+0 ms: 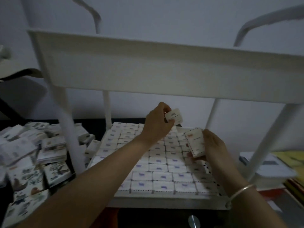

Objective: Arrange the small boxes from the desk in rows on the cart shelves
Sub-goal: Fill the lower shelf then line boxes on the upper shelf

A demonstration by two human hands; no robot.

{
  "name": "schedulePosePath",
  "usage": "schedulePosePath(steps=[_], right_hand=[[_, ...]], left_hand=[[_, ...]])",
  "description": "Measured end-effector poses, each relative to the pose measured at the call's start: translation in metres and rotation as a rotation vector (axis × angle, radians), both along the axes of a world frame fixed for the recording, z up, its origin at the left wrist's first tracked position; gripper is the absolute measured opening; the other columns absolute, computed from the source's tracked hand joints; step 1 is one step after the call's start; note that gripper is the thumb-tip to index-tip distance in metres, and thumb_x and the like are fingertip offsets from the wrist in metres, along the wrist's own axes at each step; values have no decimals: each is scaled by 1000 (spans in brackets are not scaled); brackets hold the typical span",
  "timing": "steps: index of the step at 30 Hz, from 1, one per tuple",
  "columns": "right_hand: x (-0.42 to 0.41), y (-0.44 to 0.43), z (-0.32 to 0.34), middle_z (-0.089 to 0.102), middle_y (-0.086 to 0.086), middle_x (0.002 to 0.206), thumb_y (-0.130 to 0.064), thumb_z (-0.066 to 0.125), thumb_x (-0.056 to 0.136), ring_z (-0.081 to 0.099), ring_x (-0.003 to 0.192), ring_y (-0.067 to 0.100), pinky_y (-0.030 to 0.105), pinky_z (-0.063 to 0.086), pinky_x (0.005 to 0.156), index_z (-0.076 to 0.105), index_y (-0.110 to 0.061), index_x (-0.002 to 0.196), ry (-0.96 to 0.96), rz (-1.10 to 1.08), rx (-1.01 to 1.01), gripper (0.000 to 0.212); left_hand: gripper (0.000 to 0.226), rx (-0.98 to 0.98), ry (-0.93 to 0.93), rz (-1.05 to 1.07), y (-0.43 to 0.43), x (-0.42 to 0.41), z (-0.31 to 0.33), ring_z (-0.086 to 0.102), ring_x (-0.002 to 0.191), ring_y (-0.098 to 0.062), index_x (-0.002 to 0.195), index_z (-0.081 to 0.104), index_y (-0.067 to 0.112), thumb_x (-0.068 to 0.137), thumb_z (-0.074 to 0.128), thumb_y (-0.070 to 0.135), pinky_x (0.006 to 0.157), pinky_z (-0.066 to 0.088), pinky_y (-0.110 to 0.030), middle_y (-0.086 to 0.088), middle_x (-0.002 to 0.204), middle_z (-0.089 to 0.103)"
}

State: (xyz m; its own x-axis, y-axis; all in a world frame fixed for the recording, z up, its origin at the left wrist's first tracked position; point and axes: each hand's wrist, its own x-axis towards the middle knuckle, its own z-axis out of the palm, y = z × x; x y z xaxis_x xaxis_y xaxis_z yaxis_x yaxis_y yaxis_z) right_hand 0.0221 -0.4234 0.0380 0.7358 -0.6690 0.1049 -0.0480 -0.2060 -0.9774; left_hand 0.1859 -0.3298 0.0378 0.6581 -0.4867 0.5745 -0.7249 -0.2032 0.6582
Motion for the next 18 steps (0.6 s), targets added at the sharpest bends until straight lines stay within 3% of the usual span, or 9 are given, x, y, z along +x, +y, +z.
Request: schedulePosePath(steps=[3, 7, 10, 14, 18], right_hand=[[11, -5, 2, 67, 7, 93, -44, 47, 97, 71, 72, 27, 33, 58, 54, 53, -16, 110, -34, -50, 55, 32], [23, -17, 4, 66, 3, 95, -32, 59, 93, 69, 83, 24, 46, 61, 69, 50, -26, 115, -46, -114, 27, 25], [33, -27, 4, 66, -2, 91, -33, 59, 93, 66, 85, 20, 49, 58, 78, 50, -31, 114, -48, -174, -95, 22], [46, -35, 0, 61, -7, 95, -29, 60, 94, 63, 88, 16, 40, 58, 77, 49, -25, 113, -145, -249, -193, 23], [60, -49, 2, 60, -7, 99, -16, 54, 97, 63, 95, 15, 19, 52, 67, 48, -17, 113, -214, -295, -302, 17]], left_hand=[[30, 59, -9, 19, -23, 15, 0, 59, 89, -12, 104, 50, 14, 83, 72, 16, 67, 49, -16, 1, 104, 63], [44, 128, -48, -50, -42, 19, -12, 64, 84, -15, 121, 46, 19, 85, 71, 20, 74, 53, -29, 0, 107, 65], [37, 152, -96, -99, -42, 24, -20, 63, 85, -14, 117, 52, 22, 85, 71, 23, 79, 54, -33, 1, 109, 64], [23, 221, -64, -234, -38, 29, -23, 62, 87, -11, 110, 62, 20, 88, 68, 19, 83, 53, -28, 1, 108, 66], [20, 341, -129, -248, -44, 29, -28, 58, 96, -16, 107, 66, 24, 88, 65, 18, 86, 48, -32, -1, 103, 67]])
